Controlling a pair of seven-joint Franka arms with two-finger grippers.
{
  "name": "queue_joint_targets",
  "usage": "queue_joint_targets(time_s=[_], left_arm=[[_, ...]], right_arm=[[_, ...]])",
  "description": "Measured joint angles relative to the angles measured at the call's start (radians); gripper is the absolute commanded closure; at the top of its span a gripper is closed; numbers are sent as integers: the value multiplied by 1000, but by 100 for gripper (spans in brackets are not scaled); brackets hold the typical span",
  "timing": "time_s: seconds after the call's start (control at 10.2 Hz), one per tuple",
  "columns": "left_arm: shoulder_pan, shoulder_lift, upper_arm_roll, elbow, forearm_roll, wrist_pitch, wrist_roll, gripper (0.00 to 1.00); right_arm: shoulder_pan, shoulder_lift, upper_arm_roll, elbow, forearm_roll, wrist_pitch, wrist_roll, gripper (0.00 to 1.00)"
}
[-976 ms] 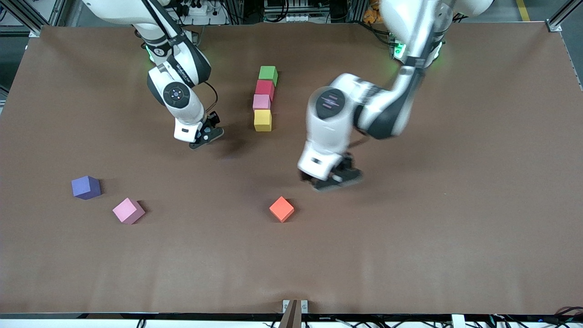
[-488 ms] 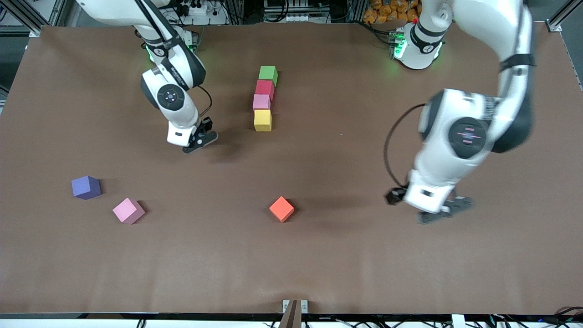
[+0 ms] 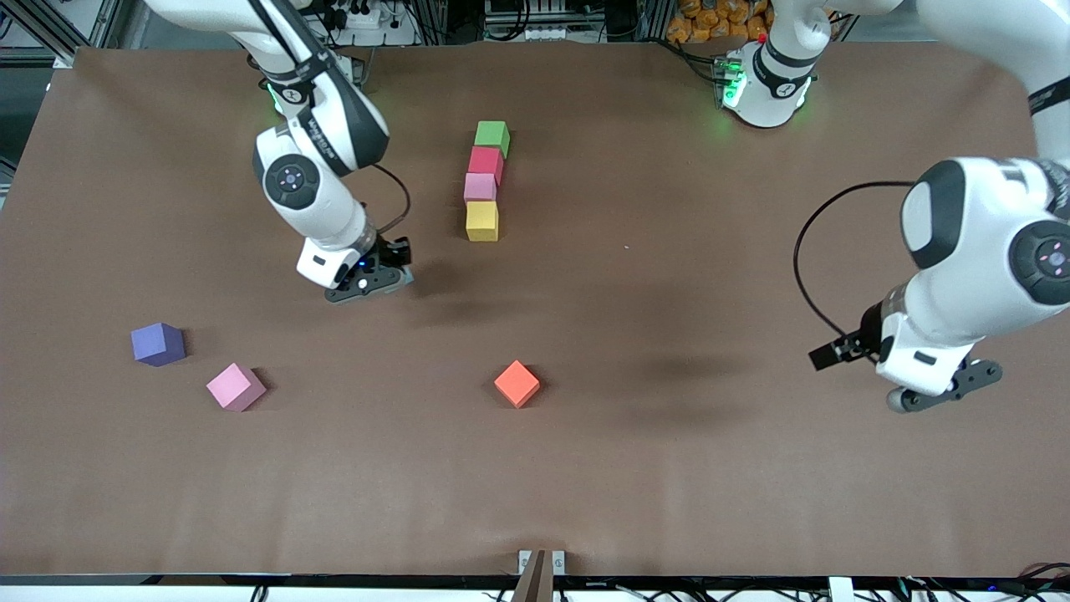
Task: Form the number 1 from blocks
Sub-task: 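Return the left arm to rest while the right gripper carries cyan, then place the cyan block by the yellow block and open the right gripper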
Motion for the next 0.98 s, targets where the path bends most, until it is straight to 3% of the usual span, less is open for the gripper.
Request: queue_joint_targets(time_s=[0.2,0.39,0.59,0.98], left_arm=[[116,-136,-97,-123,0,-2,71,0],[168,-255,-133,-202,13,-24,137,0],[169,-328,-167,-222,61,-57,155,0],[168,-369,-227,-185,101,-113,238,0]], right_arm=[[99,64,1,88,-1,-16,175,100],[155,134,-1,155,-33,-38,271,100],[191,199,-2,192,-92,-46,340,100],[223,278,-4,216,-109,-47,499,100]])
